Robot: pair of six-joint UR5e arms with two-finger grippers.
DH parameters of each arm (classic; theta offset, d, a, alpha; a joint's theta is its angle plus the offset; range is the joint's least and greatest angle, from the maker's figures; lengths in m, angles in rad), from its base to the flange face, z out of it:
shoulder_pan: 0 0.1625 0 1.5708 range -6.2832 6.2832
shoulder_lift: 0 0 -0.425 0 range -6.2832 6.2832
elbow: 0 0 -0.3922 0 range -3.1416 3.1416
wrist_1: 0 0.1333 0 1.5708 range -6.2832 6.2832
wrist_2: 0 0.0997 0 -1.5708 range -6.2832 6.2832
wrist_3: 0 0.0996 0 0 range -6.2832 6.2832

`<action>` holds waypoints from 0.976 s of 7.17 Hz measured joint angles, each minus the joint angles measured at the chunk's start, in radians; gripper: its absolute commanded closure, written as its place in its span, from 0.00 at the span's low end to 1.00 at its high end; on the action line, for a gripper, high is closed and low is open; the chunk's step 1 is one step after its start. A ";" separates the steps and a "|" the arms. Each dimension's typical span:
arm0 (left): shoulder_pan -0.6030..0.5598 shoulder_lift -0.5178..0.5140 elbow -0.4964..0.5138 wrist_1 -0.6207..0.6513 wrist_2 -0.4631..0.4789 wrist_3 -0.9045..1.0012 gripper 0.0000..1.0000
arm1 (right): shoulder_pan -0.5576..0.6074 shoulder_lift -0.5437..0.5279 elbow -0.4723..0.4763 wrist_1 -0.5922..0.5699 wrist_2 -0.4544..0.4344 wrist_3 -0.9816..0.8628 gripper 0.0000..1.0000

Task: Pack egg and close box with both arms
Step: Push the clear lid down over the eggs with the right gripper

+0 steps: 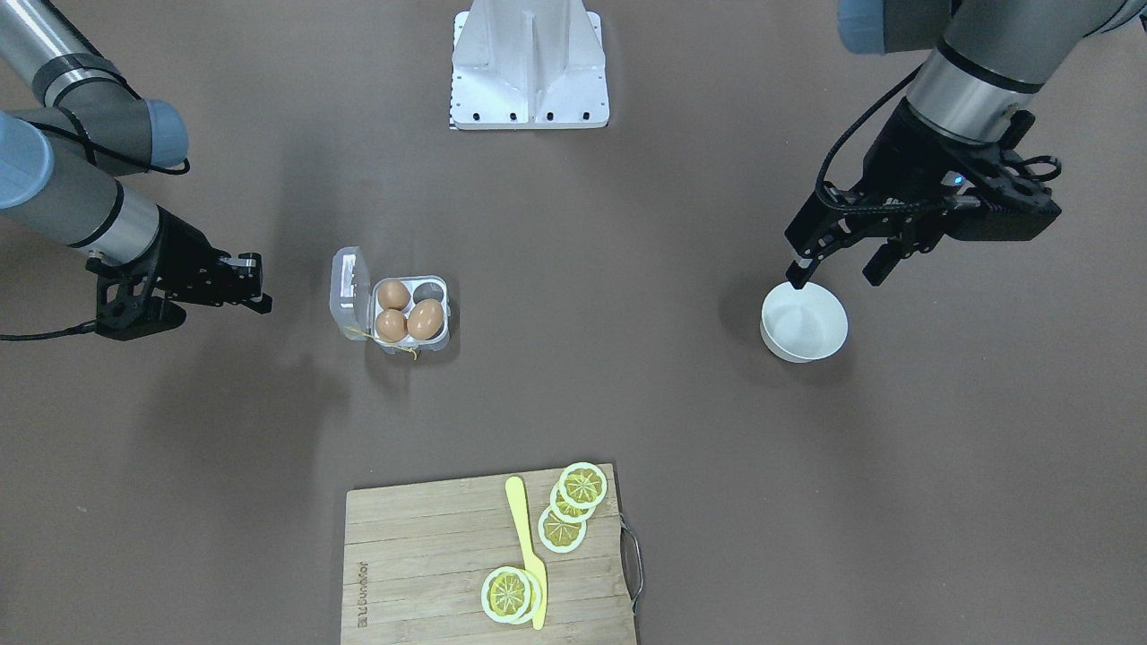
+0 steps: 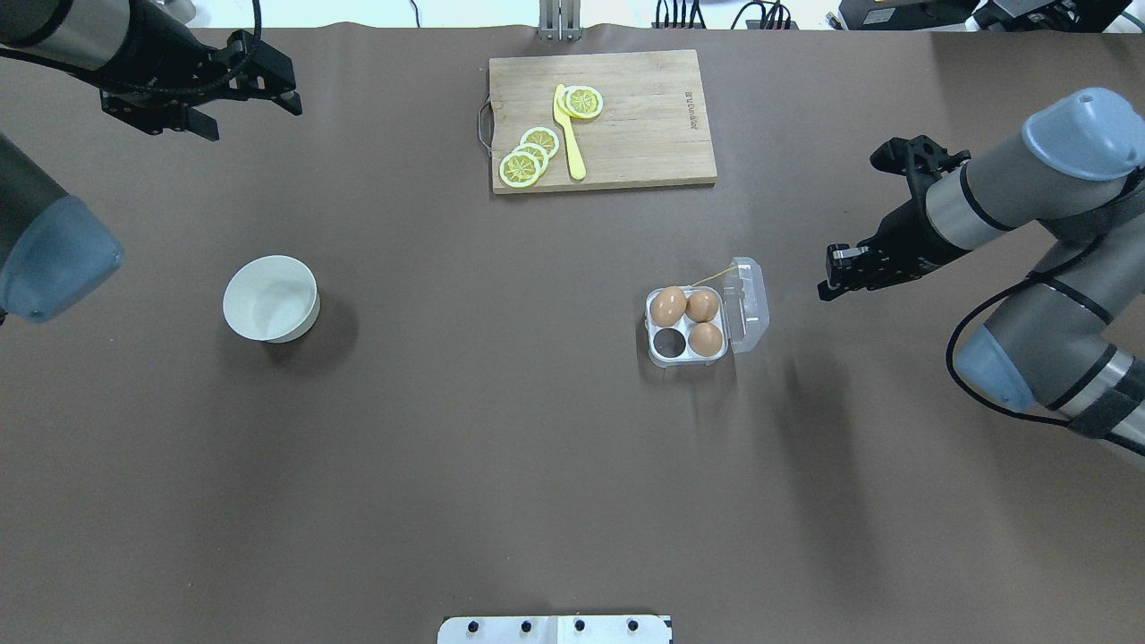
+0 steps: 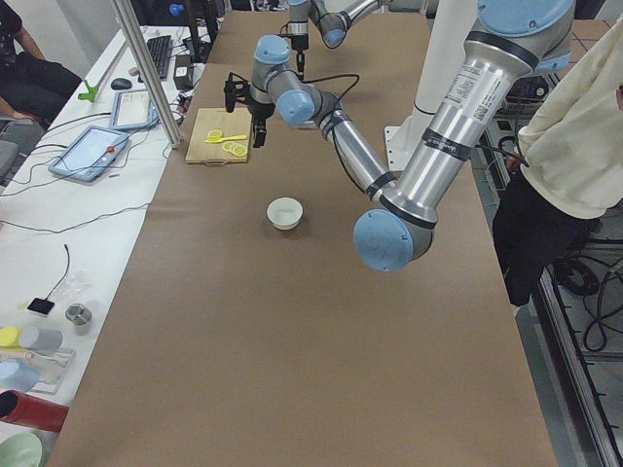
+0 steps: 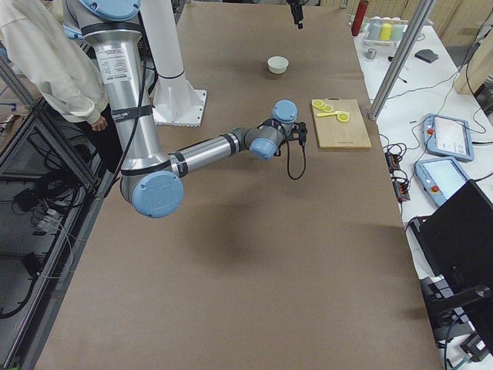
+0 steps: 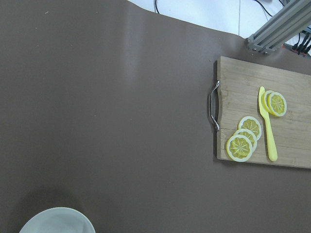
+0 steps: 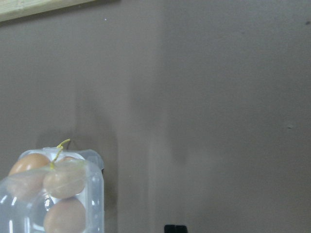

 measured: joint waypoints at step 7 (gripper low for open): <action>-0.005 0.020 0.009 -0.001 0.001 0.013 0.03 | -0.159 0.239 -0.040 -0.007 -0.102 0.221 0.76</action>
